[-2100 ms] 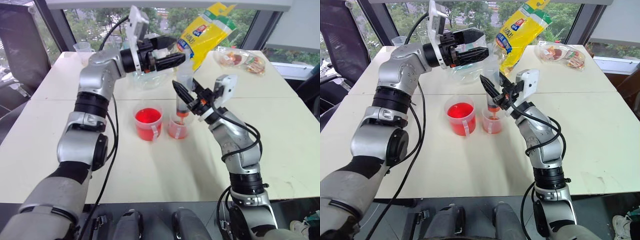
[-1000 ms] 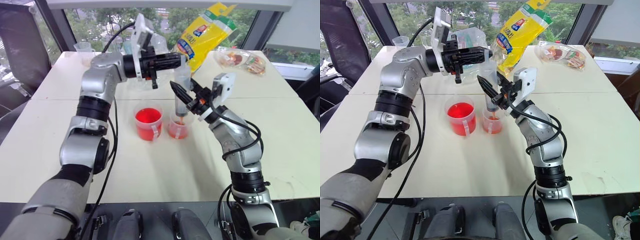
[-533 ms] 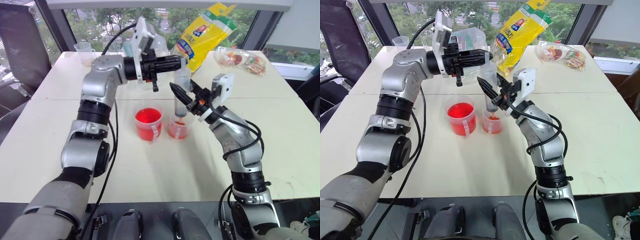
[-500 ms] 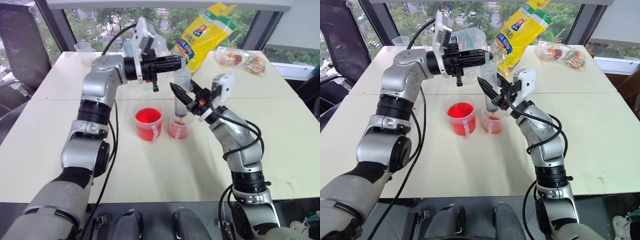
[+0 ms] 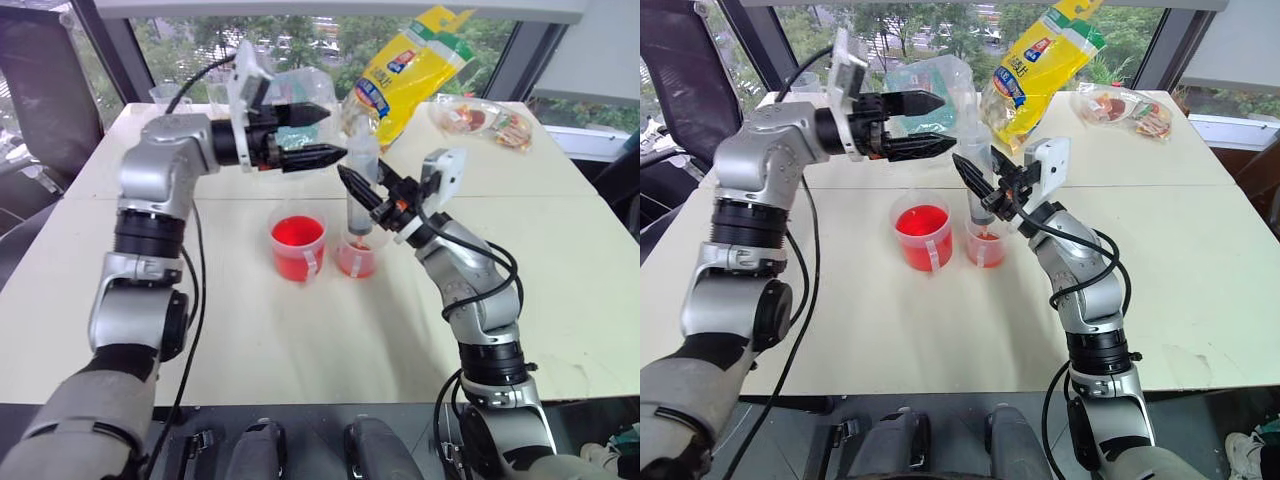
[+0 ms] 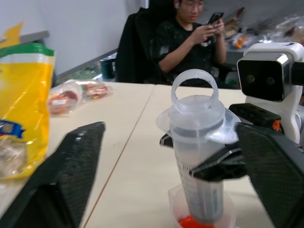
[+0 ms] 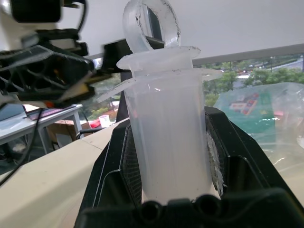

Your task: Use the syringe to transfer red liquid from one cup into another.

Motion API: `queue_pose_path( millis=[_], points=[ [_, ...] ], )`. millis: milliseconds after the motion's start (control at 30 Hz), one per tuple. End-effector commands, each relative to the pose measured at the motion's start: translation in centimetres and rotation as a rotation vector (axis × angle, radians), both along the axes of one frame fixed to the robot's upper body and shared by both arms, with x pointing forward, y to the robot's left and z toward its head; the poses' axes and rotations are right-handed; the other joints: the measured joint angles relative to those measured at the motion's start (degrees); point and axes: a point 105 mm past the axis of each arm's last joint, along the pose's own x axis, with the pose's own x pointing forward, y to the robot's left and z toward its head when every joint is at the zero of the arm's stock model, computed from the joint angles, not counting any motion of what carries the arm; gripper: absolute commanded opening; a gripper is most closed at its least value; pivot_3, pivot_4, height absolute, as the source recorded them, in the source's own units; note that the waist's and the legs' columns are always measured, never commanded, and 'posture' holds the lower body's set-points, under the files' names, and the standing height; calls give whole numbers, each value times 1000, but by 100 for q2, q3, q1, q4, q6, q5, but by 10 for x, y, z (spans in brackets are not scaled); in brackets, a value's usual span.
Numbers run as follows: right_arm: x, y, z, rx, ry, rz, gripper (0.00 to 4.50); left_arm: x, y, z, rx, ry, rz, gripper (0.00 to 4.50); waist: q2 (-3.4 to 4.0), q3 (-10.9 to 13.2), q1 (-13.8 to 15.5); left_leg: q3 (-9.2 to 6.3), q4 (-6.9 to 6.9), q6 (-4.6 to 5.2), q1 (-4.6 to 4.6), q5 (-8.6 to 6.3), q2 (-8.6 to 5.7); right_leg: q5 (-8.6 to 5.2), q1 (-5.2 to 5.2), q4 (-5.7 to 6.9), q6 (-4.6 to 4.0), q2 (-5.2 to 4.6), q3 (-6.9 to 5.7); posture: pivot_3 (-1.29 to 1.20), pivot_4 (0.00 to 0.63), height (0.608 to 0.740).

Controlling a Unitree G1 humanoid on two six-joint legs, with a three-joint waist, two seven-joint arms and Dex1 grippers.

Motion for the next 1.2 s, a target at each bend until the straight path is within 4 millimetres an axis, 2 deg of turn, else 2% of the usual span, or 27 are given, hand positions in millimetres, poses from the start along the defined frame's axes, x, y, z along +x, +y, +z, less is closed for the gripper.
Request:
queue_pose_path(
  millis=[33, 67, 167, 233, 300, 367, 433, 500, 633, 700, 767, 867, 1033, 1133, 1167, 1200],
  points=[
    [-7, -3, 24, 34, -73, 7, 1426, -14, 10, 12, -27, -45, 3, 4468, 0, 0, -7, 0, 0, 0, 0, 0, 0, 0, 0, 0, 0, -2, 0, 0, 150, 740],
    [-7, -4, 26, 34, -73, 5, 1426, -17, 12, 10, -24, -43, 6, 4468, 0, 0, -3, 0, 0, 0, 1, 0, 0, 0, 0, 3, 0, -9, 0, 0, 150, 740],
    [-2, -18, 59, 148, -6, -13, 1426, -24, 18, -2, -6, -26, 30, 4468, 1, 1, -9, 0, 1, 0, 1, 0, -4, 0, -1, 10, 0, -25, -2, 0, 150, 740],
    [3, -28, 75, 155, 50, -39, 1426, -29, 20, -7, -10, -12, 37, 4468, 1, 1, -3, 3, 5, 0, 0, 0, -7, 0, -4, 17, 0, -31, -2, 0, 150, 740],
    [13, -42, 84, 117, 125, -95, 1426, -33, 19, -11, -9, -2, 43, 4468, 1, 0, 23, -1, 6, 0, 0, 0, -7, 0, -3, 20, 0, -34, -6, 0, 150, 740],
    [26, -61, 83, 71, 266, -175, 1426, -37, 19, -16, -10, 10, 46, 4468, 0, 0, 34, -5, 6, 1, 1, 0, -8, 0, 1, 17, -1, -36, -11, 0, 150, 740],
    [35, -79, 73, -18, 407, -265, 1426, -41, 19, -21, -8, 21, 48, 4468, 0, 0, 39, -4, 5, 4, 0, -2, -9, 0, 6, 11, -1, -38, -11, 0, 150, 740],
    [36, -89, 56, -134, 534, -296, 1426, -44, 20, -24, -11, 30, 52, 4468, 0, 0, 44, -4, 3, 6, 0, -3, -10, 0, 8, 3, -1, -39, -11, 0, 150, 740],
    [37, -113, -2, -315, 810, -394, 1426, -49, 21, -29, -13, 41, 63, 4468, 0, 0, -5, 2, -4, 11, -2, -6, -9, 0, 3, -5, -1, -35, -4, 0, 150, 740],
    [38, -121, -26, -368, 884, -445, 1426, -50, 21, -32, -14, 49, 70, 4468, 0, 0, -13, 4, -4, 12, -2, -6, -8, 0, 2, -7, -1, -31, -1, 0, 150, 740],
    [38, -125, -49, -402, 955, -461, 1426, -52, 20, -35, -16, 55, 74, 4468, 0, 0, -8, 4, -4, 12, -3, -6, -8, 0, 2, -8, -1, -31, -1, 0, 150, 740],
    [39, -128, -71, -408, 1032, -474, 1426, -55, 18, -37, -19, 59, 78, 4468, 0, 0, -6, 6, -2, 12, -3, -6, -9, 0, 2, -7, -1, -32, -1, 0, 150, 740],
    [42, -125, -91, -397, 1095, -475, 1426, -58, 18, -41, -26, 80, 98, 4468, 0, 0, -3, 5, -2, 12, -4, -6, -9, 0, 2, -8, -1, -31, -1, 0, 150, 740],
    [44, -122, -93, -389, 1100, -463, 2862, -61, 18, -44, -17, 92, 106, 4500, 0, 0, -1, 5, -2, 12, -4, -6, -9, 0, 2, -7, -1, -31, -2, 0, 150, 740],
    [44, -121, -92, -385, 1100, -458, 3532, -62, 19, -45, -12, 99, 111, 4500, 0, 0, -1, 5, -2, 12, -4, -6, -9, 0, 2, -7, -1, -32, -2, 0, 150, 740],
    [44, -121, -91, -383, 1096, -457, 4016, -63, 20, -46, -10, 106, 115, 4500, 0, 0, -2, 5, -2, 12, -4, -6, -9, 0, 2, -8, -1, -32, -2, 0, 150, 740]
  ],
)
